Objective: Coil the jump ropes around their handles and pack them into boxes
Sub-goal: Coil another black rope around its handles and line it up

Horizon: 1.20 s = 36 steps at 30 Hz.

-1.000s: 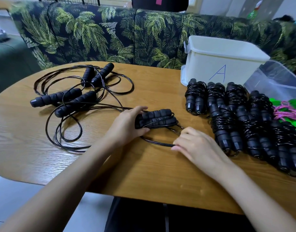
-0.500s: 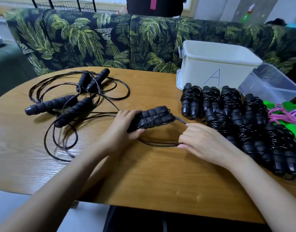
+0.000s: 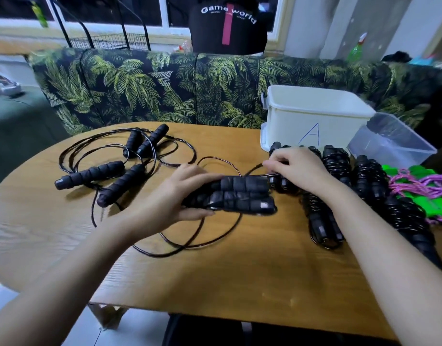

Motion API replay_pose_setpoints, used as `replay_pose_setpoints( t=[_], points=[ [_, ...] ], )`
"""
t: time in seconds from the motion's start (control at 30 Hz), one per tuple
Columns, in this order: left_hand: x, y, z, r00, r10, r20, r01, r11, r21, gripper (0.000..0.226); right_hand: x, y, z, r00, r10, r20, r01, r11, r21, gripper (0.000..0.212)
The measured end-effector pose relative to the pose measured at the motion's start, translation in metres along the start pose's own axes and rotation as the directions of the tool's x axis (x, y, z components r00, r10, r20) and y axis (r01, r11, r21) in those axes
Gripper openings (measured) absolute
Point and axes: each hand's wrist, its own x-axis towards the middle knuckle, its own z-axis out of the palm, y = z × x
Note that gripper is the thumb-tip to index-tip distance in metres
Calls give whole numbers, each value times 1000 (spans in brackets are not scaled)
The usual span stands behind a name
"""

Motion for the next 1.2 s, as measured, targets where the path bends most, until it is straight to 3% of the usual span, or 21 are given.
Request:
replay_pose_setpoints(
  t=[0.1,0.17,0.23,0.33,0.4,0.53,0.63,0.73,0.83,0.97,1.1,1.2],
  points=[
    [-3,5,2,998,40,43,-48,981,190,68,15,-22,2,1000,17,1,-17,1000,15,32],
    [-3,14,6,998,-22,57,5,959,285,78,19,-38,1,1000,21,-4,-21,998,57,31],
    [2,28,7,978,-188,91,148,932,332,90,20,-55,0,1000,11,-4,-11,993,116,32],
    [13,31,13,846,-514,144,433,819,376,99,8,-85,-1,1000,-7,6,6,975,222,31],
    [20,26,14,781,-618,86,541,740,400,96,-5,-103,2,999,-28,33,18,964,266,30],
    [22,24,10,797,-589,-131,576,678,456,75,-44,-114,19,996,-51,74,25,946,324,40],
    [17,15,10,813,-490,-313,580,727,367,73,-72,-102,37,991,-33,127,-32,881,472,37],
    [12,16,21,826,-412,-385,491,861,133,69,-75,-87,50,991,27,128,-90,851,518,31],
    [8,24,29,850,-403,-339,385,915,-123,74,-69,-82,57,989,76,124,-131,835,535,24],
    [4,24,29,888,-435,-153,344,846,-406,86,-68,-83,61,996,45,75,-77,852,517,32],
    [6,31,30,895,-436,-96,350,818,-457,79,-69,-85,61,998,45,52,-63,893,445,49],
    [5,33,32,891,-428,-155,377,884,-276,76,-72,-85,62,999,4,46,-21,932,362,51]
  ],
)
